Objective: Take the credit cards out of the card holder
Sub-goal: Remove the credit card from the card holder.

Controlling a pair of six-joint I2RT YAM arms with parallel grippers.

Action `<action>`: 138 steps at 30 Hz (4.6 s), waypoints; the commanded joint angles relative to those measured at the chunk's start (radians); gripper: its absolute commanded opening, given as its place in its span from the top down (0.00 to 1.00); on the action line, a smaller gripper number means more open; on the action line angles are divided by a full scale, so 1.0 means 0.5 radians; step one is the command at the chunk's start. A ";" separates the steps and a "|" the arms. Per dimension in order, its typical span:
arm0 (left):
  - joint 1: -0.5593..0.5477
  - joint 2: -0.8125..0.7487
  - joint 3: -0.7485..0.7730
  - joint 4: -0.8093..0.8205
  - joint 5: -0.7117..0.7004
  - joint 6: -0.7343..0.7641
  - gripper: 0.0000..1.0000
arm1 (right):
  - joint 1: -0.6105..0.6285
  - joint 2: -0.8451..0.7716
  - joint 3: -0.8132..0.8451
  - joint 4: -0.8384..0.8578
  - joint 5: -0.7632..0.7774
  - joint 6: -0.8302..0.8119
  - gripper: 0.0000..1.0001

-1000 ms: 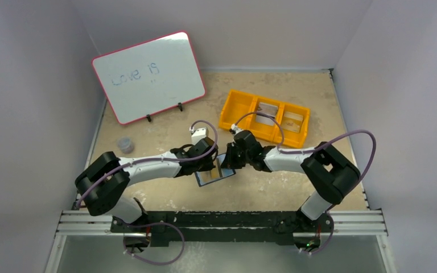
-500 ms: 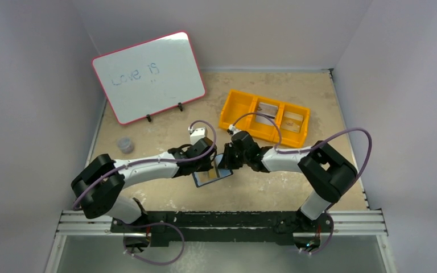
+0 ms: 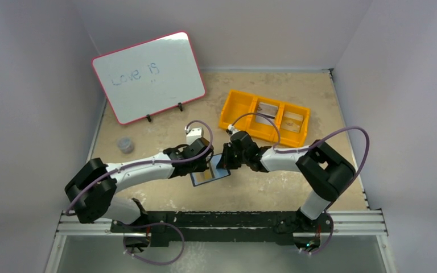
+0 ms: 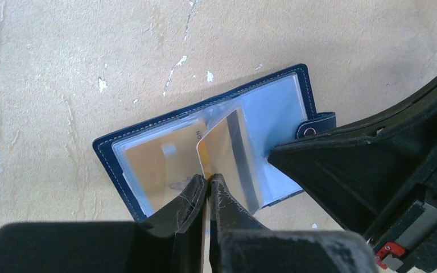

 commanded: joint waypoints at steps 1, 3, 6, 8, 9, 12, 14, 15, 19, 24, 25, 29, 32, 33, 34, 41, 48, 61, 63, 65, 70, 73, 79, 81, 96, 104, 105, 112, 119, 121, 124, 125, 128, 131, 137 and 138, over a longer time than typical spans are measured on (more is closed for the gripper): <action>0.028 -0.102 -0.068 -0.085 -0.054 0.100 1.00 | -0.022 0.076 -0.107 -0.337 0.156 -0.168 1.00; 0.027 -0.104 -0.107 0.015 -0.050 0.088 1.00 | -0.041 -0.004 -0.139 -0.217 -0.046 -0.153 0.95; 0.035 -0.044 -0.174 0.182 -0.005 0.025 1.00 | -0.091 -0.130 -0.148 -0.122 -0.295 -0.176 0.78; 0.036 -0.005 -0.279 0.370 0.048 -0.029 1.00 | -0.095 -0.155 -0.140 -0.044 -0.430 -0.195 0.68; 0.037 0.006 -0.346 0.478 0.057 -0.061 1.00 | -0.098 -0.137 -0.115 -0.053 -0.475 -0.211 0.67; 0.040 0.000 -0.531 0.721 0.053 -0.142 1.00 | -0.099 -0.065 -0.099 0.014 -0.547 -0.227 0.65; 0.040 -0.013 -0.630 0.840 0.027 -0.188 1.00 | -0.099 -0.012 -0.087 0.015 -0.552 -0.221 0.65; 0.039 -0.014 -0.660 0.875 0.020 -0.200 1.00 | -0.099 0.017 -0.070 -0.005 -0.547 -0.227 0.65; 0.040 0.014 -0.696 0.915 -0.018 -0.194 1.00 | -0.099 0.064 -0.039 -0.024 -0.502 -0.243 0.67; 0.039 0.039 -0.695 0.886 -0.036 -0.196 1.00 | -0.099 0.061 -0.078 -0.085 -0.491 -0.175 0.78; 0.038 0.038 -0.696 0.881 -0.039 -0.202 1.00 | -0.099 0.069 -0.071 -0.098 -0.476 -0.182 0.80; 0.038 0.033 -0.685 0.845 -0.041 -0.196 1.00 | -0.099 0.158 0.001 -0.173 -0.389 -0.201 0.99; 0.039 0.018 -0.657 0.766 -0.069 -0.189 1.00 | -0.089 0.169 0.050 -0.278 -0.119 -0.194 1.00; 0.038 0.006 -0.650 0.745 -0.077 -0.183 1.00 | -0.079 0.156 0.063 -0.335 0.000 -0.189 1.00; 0.038 -0.008 -0.643 0.726 -0.083 -0.178 1.00 | -0.068 0.143 0.075 -0.405 0.104 -0.185 1.00; 0.039 -0.062 -0.577 0.594 -0.137 -0.138 1.00 | 0.022 0.047 0.082 -0.528 0.422 -0.180 1.00; 0.039 -0.137 -0.474 0.305 -0.233 -0.033 1.00 | 0.046 0.151 0.118 -0.568 0.504 -0.129 1.00; 0.039 -0.162 -0.495 0.260 -0.218 -0.033 1.00 | 0.087 -0.037 0.185 -0.601 0.446 -0.177 1.00; 0.039 -0.186 -0.501 0.257 -0.249 -0.023 1.00 | 0.098 -0.074 0.210 -0.601 0.411 -0.228 0.98; 0.038 -0.200 -0.509 0.309 -0.224 -0.022 1.00 | 0.105 -0.139 0.201 -0.535 0.336 -0.262 0.87; 0.038 -0.214 -0.584 0.706 -0.040 -0.059 1.00 | 0.110 -0.337 0.119 -0.326 -0.058 -0.295 0.63; 0.038 -0.225 -0.654 1.037 0.062 -0.087 1.00 | 0.109 -0.388 0.084 -0.261 -0.121 -0.204 0.54; 0.041 -0.239 -0.752 1.368 0.072 -0.131 1.00 | 0.027 -0.381 -0.036 -0.116 -0.191 -0.131 0.51; 0.043 -0.252 -0.812 1.460 0.063 -0.155 1.00 | -0.002 -0.335 -0.038 -0.134 -0.210 -0.127 0.51; 0.058 0.042 -0.716 1.061 -0.058 -0.153 1.00 | -0.011 -0.098 0.150 -0.283 -0.023 -0.325 0.52; 0.057 -0.019 -0.741 1.121 -0.044 -0.265 1.00 | 0.149 -0.026 0.253 -0.514 0.466 -0.313 0.44; 0.057 -0.031 -0.743 1.119 -0.045 -0.270 1.00 | 0.179 0.002 0.277 -0.522 0.517 -0.318 0.44; 0.057 -0.029 -0.722 1.084 -0.036 -0.253 1.00 | 0.319 0.087 0.367 -0.559 0.750 -0.319 0.43; 0.057 -0.029 -0.739 1.109 -0.033 -0.267 1.00 | 0.367 0.153 0.358 -0.525 0.706 -0.356 0.34; 0.057 -0.039 -0.736 1.106 -0.033 -0.268 1.00 | 0.376 0.228 0.395 -0.607 0.808 -0.329 0.42; 0.057 -0.070 -0.732 1.094 -0.032 -0.269 1.00 | 0.394 0.268 0.345 -0.575 0.875 -0.302 0.46; 0.056 -0.088 -0.727 1.067 -0.036 -0.272 1.00 | 0.395 0.273 0.329 -0.595 0.915 -0.261 0.46; 0.057 -0.163 -0.747 1.017 -0.054 -0.271 1.00 | 0.395 0.291 0.291 -0.652 1.016 -0.199 0.47; 0.057 -0.231 -0.767 1.006 -0.065 -0.269 1.00 | 0.395 0.345 0.298 -0.691 1.061 -0.170 0.49; 0.057 -0.304 -0.762 0.864 -0.096 -0.237 1.00 | 0.397 0.413 0.308 -0.703 1.073 -0.143 0.56; 0.057 -0.318 -0.768 0.847 -0.104 -0.232 1.00 | 0.396 0.410 0.304 -0.702 1.077 -0.143 0.57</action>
